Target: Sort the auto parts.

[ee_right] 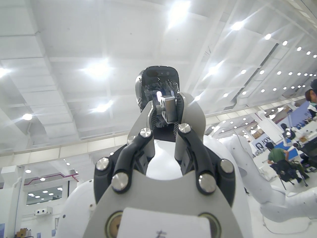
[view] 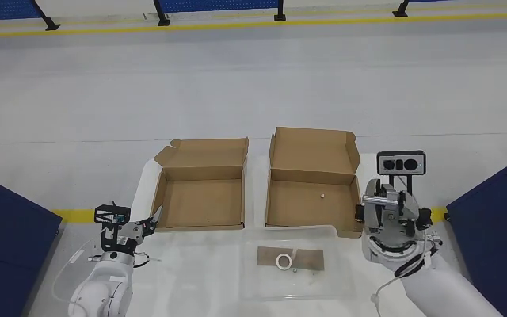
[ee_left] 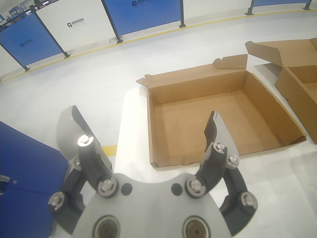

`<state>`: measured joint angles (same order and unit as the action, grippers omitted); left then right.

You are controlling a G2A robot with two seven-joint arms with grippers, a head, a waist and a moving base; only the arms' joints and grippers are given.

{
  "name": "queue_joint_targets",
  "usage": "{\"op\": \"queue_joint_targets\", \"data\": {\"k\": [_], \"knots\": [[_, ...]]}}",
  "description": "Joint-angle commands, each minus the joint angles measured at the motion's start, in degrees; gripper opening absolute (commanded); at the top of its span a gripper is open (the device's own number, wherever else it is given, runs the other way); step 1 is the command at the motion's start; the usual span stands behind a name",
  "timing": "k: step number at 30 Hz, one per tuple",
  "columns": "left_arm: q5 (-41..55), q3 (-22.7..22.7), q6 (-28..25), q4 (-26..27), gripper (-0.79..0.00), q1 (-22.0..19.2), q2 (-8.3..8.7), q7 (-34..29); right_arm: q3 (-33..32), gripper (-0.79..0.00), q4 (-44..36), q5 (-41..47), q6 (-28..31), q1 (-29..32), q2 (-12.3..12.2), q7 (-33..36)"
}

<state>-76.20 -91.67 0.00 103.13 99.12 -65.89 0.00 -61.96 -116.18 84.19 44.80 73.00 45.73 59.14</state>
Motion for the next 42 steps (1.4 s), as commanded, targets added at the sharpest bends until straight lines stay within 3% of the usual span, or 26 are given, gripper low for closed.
{"op": "queue_joint_targets", "data": {"k": [1, 8, 16, 27, 42], "knots": [[0.0, 0.0, 0.0, 0.0, 0.0, 0.0, 0.0, 0.0, -1.0, -0.785, -0.01, -2.96, -0.8, 0.16, 0.12, -0.37], [0.0, 0.0, 0.0, 0.0, 0.0, 0.0, 0.0, 0.0, -4.15, -0.785, -1.38, -10.91, -3.55, 1.07, 0.64, -2.57], [0.0, 0.0, 0.0, 0.0, 0.0, 0.0, 0.0, 0.0, -3.87, -0.785, -3.48, 0.95, -0.35, 2.74, 2.76, -1.01], [0.0, 0.0, 0.0, 0.0, 0.0, 0.0, 0.0, 0.0, -5.83, -0.785, -4.56, 11.21, -1.89, 3.86, 6.11, 2.23], [0.0, 0.0, 0.0, 0.0, 0.0, 0.0, 0.0, 0.0, -9.04, -0.785, -3.0, 4.19, -5.52, 4.99, 9.01, 3.9]]}}
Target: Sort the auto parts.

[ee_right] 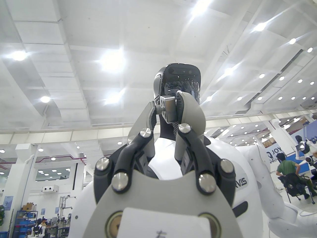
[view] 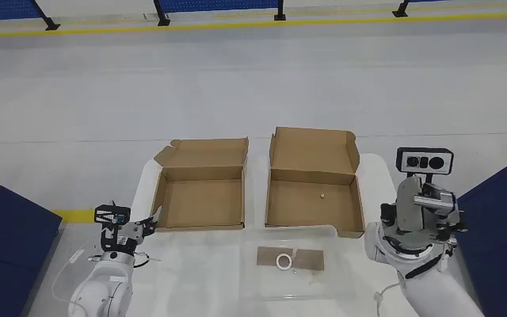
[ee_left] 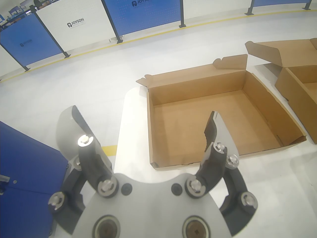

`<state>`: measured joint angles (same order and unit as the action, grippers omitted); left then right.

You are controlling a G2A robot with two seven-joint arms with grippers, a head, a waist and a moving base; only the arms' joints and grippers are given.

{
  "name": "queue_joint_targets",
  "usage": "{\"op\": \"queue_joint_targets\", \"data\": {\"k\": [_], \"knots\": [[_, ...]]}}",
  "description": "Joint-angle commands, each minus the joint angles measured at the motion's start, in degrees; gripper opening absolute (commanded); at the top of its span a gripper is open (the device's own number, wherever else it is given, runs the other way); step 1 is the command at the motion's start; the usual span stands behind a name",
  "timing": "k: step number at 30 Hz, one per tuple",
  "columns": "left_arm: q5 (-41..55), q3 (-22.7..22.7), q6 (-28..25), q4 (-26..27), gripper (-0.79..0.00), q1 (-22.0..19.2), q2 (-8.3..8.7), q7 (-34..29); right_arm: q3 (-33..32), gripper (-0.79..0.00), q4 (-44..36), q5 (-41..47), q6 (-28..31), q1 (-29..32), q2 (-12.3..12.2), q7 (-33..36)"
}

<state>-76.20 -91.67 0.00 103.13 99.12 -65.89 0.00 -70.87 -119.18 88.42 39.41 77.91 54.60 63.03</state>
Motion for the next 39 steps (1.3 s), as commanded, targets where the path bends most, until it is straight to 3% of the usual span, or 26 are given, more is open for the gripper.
{"op": "queue_joint_targets", "data": {"k": [1, 24, 39], "knots": [[0.0, 0.0, 0.0, 0.0, 0.0, 0.0, 0.0, 0.0, -0.29, -0.785, 0.03, -0.17, -0.23, 0.18, 0.3, -0.02], [0.0, 0.0, 0.0, 0.0, 0.0, 0.0, 0.0, 0.0, -5.04, -0.785, 0.2, -12.49, -6.09, 0.28, 2.86, -4.99], [0.0, 0.0, 0.0, 0.0, 0.0, 0.0, 0.0, 0.0, -5.9, -0.785, -0.44, -14.14, -7.53, 0.23, 3.48, -4.76]]}}
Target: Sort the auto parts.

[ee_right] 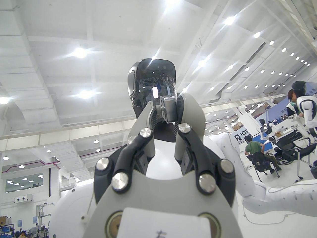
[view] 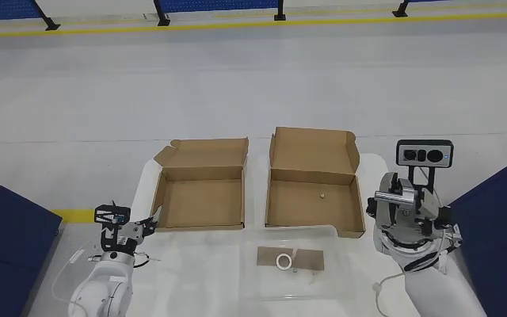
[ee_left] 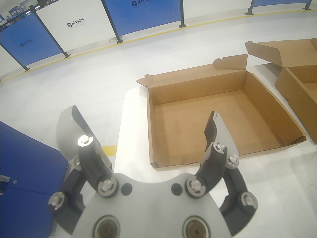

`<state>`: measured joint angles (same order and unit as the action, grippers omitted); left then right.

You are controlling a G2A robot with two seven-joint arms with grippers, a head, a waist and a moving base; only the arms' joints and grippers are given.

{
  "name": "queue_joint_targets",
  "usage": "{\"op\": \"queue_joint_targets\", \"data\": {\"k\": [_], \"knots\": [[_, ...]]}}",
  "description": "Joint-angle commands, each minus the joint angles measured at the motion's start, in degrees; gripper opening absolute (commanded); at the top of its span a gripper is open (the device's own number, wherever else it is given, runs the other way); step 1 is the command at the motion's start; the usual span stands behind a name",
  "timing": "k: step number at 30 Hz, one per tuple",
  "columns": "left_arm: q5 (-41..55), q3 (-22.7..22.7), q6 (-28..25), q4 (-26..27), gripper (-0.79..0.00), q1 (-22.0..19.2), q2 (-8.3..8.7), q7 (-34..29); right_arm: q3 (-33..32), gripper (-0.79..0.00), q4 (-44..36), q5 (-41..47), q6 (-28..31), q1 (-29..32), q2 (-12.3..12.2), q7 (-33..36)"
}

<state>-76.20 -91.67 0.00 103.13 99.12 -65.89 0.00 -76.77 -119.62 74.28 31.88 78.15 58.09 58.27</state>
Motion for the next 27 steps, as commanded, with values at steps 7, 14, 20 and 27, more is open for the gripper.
{"op": "queue_joint_targets", "data": {"k": [7, 14, 20, 27], "knots": [[0.0, 0.0, 0.0, 0.0, 0.0, 0.0, 0.0, 0.0, 0.0, -0.785, 0.0, 0.0, 0.0, 0.0, 0.0, 0.0], [0.0, 0.0, 0.0, 0.0, 0.0, 0.0, 0.0, 0.0, 0.0, -0.785, 0.0, 0.0, 0.0, 0.0, 0.0, 0.0], [0.0, 0.0, 0.0, 0.0, 0.0, 0.0, 0.0, 0.0, -2.09, -0.785, -0.12, -6.89, -2.39, 0.44, -0.21, -1.24], [0.0, 0.0, 0.0, 0.0, 0.0, 0.0, 0.0, 0.0, -9.1, -0.785, -0.69, -18.8, -6.49, 4.64, -0.88, -0.17]]}}
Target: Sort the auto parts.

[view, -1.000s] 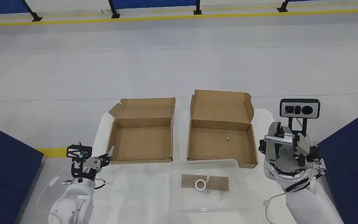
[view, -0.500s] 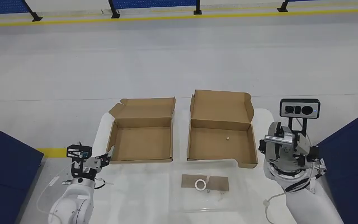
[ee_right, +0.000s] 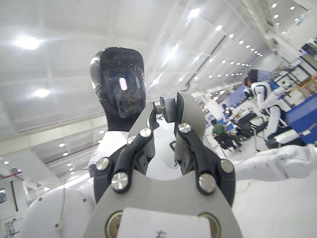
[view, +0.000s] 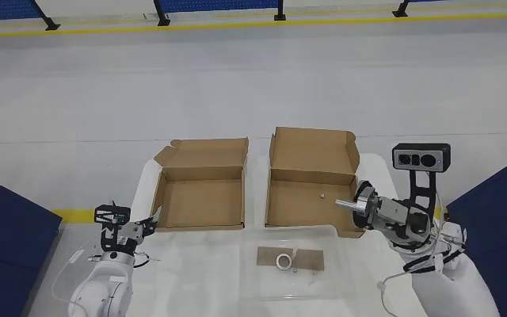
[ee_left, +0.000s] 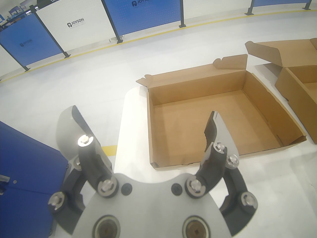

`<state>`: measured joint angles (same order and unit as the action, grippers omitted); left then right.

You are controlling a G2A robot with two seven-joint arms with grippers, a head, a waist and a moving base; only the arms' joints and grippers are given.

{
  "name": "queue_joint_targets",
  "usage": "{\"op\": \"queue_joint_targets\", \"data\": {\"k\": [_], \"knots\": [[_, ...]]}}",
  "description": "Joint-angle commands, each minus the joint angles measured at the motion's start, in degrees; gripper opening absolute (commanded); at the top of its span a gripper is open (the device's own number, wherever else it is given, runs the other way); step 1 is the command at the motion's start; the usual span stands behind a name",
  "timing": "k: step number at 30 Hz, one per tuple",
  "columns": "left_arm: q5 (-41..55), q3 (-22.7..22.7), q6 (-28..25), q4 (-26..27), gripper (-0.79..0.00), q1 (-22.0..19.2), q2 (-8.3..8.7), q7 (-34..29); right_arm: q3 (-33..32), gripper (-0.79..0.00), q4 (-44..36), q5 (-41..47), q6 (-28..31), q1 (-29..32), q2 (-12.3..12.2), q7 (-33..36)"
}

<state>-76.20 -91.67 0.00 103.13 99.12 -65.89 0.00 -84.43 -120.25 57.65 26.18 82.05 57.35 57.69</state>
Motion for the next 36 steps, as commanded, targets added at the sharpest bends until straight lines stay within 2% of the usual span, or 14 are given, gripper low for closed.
{"op": "queue_joint_targets", "data": {"k": [1, 9, 15, 25, 29, 36], "knots": [[0.0, 0.0, 0.0, 0.0, 0.0, 0.0, 0.0, 0.0, -2.47, -0.785, -0.15, -3.24, -1.25, 1.6, -0.23, 0.59], [0.0, 0.0, 0.0, 0.0, 0.0, 0.0, 0.0, 0.0, -11.97, -0.785, 0.22, -17.62, -5.83, 9.92, -1.25, 4.33], [0.0, 0.0, 0.0, 0.0, 0.0, 0.0, 0.0, 0.0, -17.75, -0.785, 0.03, -24.35, -7.77, 15.77, -1.65, 5.58], [0.0, 0.0, 0.0, 0.0, 0.0, 0.0, 0.0, 0.0, -18.08, -0.785, -0.04, -25.12, -7.79, 15.95, -1.67, 5.29], [0.0, 0.0, 0.0, 0.0, 0.0, 0.0, 0.0, 0.0, -19.01, -0.785, 0.26, -35.14, -13.97, 14.71, -2.16, 4.28], [0.0, 0.0, 0.0, 0.0, 0.0, 0.0, 0.0, 0.0, -19.42, -0.785, -0.51, -52.2, -24.3, 11.11, -3.41, 6.89]]}}
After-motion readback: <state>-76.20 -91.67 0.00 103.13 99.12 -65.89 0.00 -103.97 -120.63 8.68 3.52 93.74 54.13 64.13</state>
